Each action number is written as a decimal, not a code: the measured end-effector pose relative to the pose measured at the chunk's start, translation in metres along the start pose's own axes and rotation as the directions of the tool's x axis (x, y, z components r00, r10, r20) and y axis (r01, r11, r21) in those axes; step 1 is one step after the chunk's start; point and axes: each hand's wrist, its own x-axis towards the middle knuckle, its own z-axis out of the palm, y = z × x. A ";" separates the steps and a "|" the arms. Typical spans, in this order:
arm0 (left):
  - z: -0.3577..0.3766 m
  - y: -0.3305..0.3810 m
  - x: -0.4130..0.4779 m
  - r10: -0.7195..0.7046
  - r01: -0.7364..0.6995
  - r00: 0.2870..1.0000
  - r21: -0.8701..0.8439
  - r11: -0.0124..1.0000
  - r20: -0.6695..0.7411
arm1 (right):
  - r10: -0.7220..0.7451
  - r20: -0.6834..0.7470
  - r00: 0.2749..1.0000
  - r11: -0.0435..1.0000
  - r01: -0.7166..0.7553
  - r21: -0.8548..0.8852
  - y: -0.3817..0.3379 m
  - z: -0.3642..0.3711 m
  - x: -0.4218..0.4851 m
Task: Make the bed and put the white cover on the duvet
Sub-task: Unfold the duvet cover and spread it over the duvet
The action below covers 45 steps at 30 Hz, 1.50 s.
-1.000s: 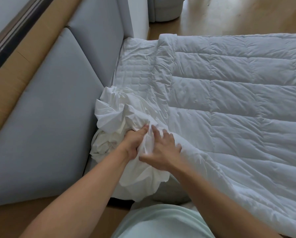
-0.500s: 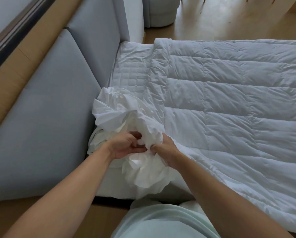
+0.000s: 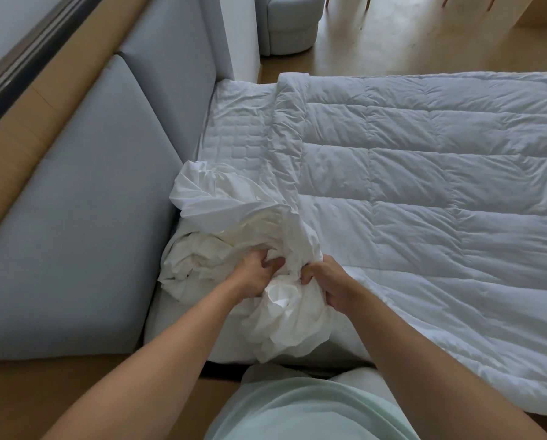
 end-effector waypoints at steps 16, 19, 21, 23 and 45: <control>-0.003 -0.011 -0.035 -0.041 -0.044 0.844 -0.145 0.989 -0.535 | 0.017 -0.511 0.860 0.962 -0.153 -0.226 0.039 -0.115 0.015; 0.018 -0.008 -0.039 -0.115 -0.018 0.797 -0.215 0.977 -0.593 | 0.042 -0.528 0.848 0.924 -0.234 -0.301 0.046 -0.122 0.017; 0.030 -0.003 -0.042 -0.095 -0.030 0.802 -0.198 0.980 -0.589 | -0.059 -0.540 0.840 0.854 -0.238 -0.463 0.049 -0.109 0.011; 0.039 -0.004 -0.041 -0.093 -0.043 0.816 -0.220 0.975 -0.570 | -0.468 -0.467 0.751 0.716 0.012 -0.698 0.060 -0.092 0.003; 0.024 -0.026 -0.012 -0.574 -0.118 0.554 -0.739 0.663 -0.603 | -0.316 0.150 0.937 -0.443 -0.006 -0.896 0.134 -0.144 -0.010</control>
